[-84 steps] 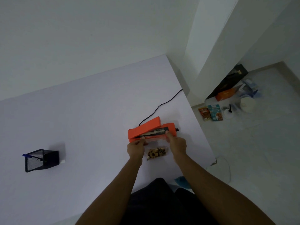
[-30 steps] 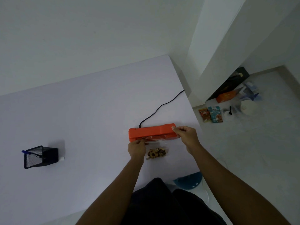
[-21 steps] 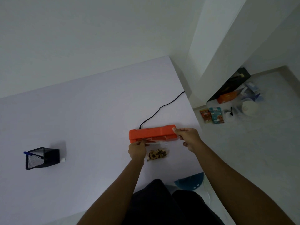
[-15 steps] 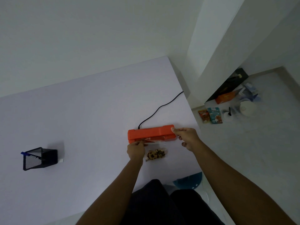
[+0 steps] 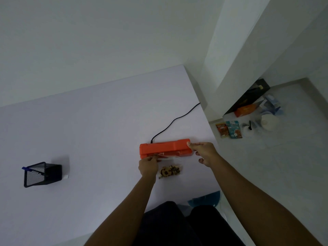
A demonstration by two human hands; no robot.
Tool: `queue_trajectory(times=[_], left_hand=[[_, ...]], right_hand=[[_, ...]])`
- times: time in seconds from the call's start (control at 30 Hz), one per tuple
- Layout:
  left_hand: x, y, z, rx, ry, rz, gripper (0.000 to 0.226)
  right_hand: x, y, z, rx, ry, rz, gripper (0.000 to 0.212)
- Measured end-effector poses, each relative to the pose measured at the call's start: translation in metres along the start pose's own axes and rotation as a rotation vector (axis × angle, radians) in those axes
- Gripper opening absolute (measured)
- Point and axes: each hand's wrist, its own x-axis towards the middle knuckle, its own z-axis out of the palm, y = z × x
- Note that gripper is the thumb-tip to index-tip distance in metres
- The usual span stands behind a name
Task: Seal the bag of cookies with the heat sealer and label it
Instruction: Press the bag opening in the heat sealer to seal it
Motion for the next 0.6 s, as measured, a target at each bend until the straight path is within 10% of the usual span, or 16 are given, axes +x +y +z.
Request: queue_trajectory(times=[0.6], left_hand=[[-0.0001,0.0002,0.0008,-0.017,0.001,-0.012,0.025]], right_hand=[[-0.0066,-0.001,0.0007,0.027,-0.012,-0.01,0.047]])
